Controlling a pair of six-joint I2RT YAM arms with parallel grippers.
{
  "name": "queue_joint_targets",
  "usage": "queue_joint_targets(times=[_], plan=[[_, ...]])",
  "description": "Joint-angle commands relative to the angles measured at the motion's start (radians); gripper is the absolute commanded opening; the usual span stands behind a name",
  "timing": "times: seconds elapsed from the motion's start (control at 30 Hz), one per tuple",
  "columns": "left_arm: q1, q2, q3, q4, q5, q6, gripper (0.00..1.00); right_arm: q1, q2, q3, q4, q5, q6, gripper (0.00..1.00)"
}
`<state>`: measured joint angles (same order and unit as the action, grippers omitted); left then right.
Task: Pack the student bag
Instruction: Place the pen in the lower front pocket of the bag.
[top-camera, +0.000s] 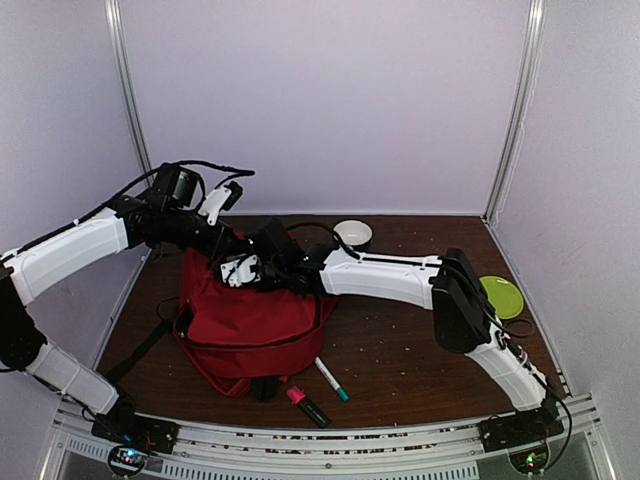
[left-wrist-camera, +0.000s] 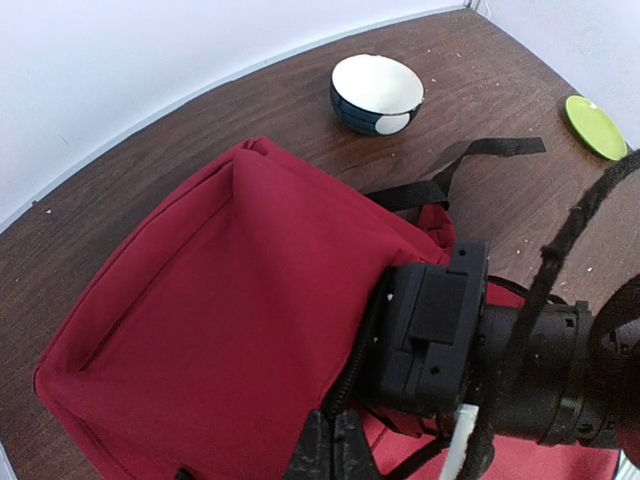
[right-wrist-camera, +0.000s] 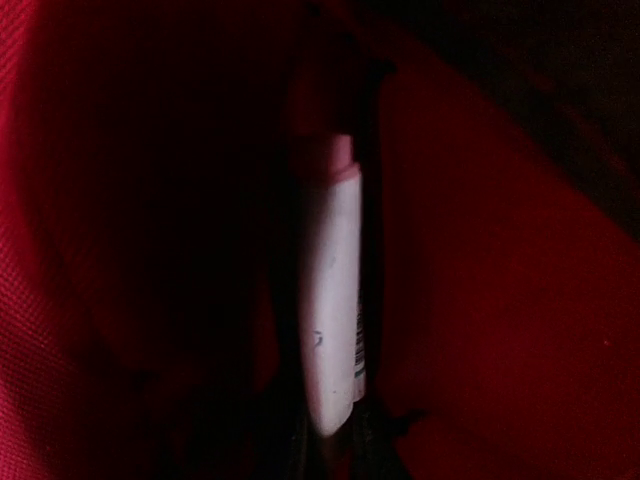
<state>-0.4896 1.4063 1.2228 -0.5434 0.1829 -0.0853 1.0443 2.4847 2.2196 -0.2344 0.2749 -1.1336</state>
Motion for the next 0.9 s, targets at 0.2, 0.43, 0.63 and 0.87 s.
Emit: queue_joint_targets(times=[0.2, 0.43, 0.63, 0.87], plan=[[0.008, -0.054, 0.004, 0.038, 0.029, -0.005, 0.0, -0.006, 0.019, 0.034, 0.062, 0.085, -0.002, 0.48], [0.008, -0.059, -0.011, 0.047, 0.025, -0.009, 0.0, 0.012, -0.15, -0.206, 0.127, 0.023, 0.01, 0.51], [0.009, -0.059, -0.01, 0.05, 0.008, -0.007, 0.0, 0.042, -0.314, -0.435, 0.186, -0.034, 0.045, 0.53], [0.014, -0.054, -0.024, 0.067, 0.007, -0.007, 0.0, 0.06, -0.458, -0.528, 0.116, -0.059, 0.137, 0.53]])
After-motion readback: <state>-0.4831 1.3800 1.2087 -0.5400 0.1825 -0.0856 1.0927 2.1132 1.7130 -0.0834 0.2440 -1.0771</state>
